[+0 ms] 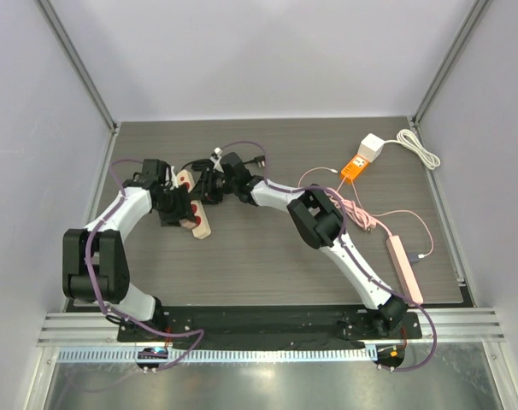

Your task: Pull the plug off the socket

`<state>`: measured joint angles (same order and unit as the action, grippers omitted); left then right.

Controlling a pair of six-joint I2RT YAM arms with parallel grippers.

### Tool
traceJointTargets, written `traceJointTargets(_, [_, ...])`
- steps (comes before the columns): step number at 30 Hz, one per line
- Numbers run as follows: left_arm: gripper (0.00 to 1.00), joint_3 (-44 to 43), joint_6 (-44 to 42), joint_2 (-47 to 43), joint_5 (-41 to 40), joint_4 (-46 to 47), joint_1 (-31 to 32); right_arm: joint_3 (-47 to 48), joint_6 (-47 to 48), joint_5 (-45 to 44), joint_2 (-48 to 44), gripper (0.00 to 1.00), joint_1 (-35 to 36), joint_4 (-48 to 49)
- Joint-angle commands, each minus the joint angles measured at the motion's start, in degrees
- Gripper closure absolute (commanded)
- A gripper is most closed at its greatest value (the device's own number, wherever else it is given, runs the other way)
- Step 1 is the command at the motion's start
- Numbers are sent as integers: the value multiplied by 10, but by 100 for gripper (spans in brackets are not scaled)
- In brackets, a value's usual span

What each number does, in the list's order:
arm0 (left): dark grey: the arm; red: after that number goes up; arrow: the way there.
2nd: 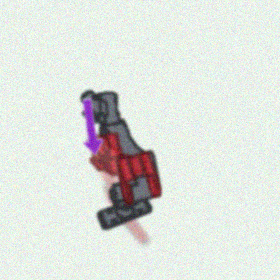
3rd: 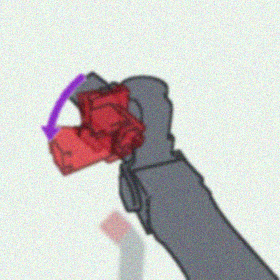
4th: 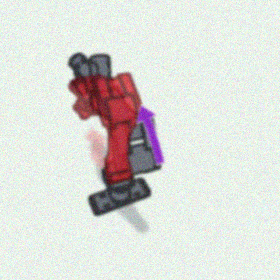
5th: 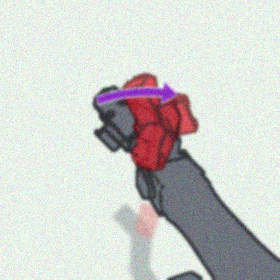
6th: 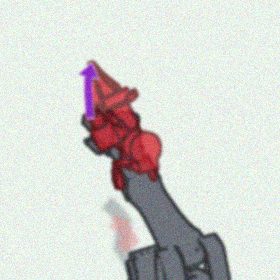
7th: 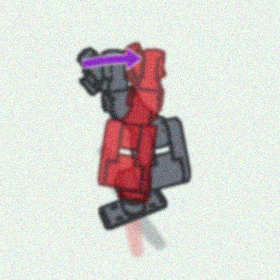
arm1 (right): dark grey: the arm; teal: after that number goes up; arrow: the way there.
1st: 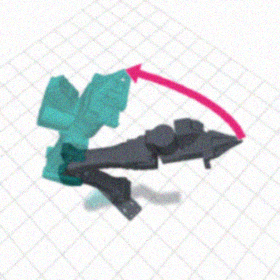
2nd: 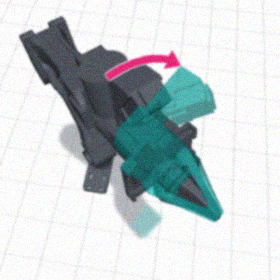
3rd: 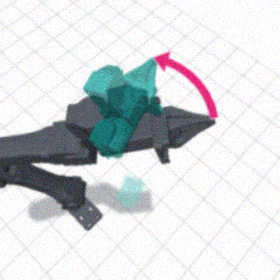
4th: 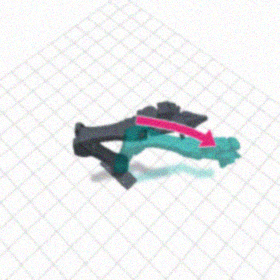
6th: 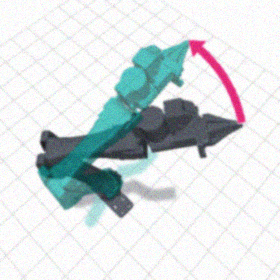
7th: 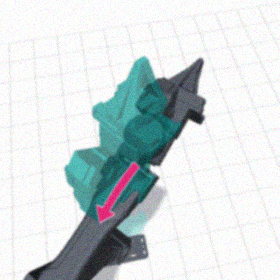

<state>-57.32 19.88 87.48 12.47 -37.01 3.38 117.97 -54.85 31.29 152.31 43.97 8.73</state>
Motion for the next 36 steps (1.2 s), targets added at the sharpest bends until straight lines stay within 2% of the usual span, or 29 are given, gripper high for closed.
traceJointTargets(1, [46,-2,-10,-1,38,22,3,0,43,-14,34,97,4,-66])
traceJointTargets(5, [58,-7,-8,9,51,26,2,-2,47,-18,33,98,4,-71])
traceJointTargets(8, [70,-10,-9,10,41,23,2,-2,50,-21,33,99,6,-72])
traceJointTargets(9, [83,-11,-9,12,40,22,2,-2,52,-21,33,99,6,-72])
traceJointTargets(11, [100,-15,-9,15,34,19,3,-1,53,-23,33,99,8,-72])
traceJointTargets(13, [100,-17,-8,11,29,17,2,0,54,-33,33,99,8,-75])
traceJointTargets(17, [100,-3,5,-26,47,38,-13,18,101,-90,26,99,13,-151])
traceJointTargets(20, [100,31,27,-64,120,95,-75,8,108,-122,16,99,12,-166])
traceJointTargets(22, [100,43,27,-71,134,103,-86,7,96,-117,20,99,9,-165])
traceJointTargets(25, [100,37,17,-73,119,90,-89,0,72,-104,26,99,-1,-152])
traceJointTargets(30, [100,30,0,-126,-29,55,-66,-5,68,-105,26,99,-9,-141])
traceJointTargets(32, [100,33,-4,-142,-57,50,-54,-3,75,-114,26,99,-10,-150])
traceJointTargets(34, [100,37,-2,-155,-41,58,-54,0,79,-115,30,99,-10,-153])
traceJointTargets(36, [100,46,-3,-158,13,80,-54,3,73,-92,34,99,-11,-148])
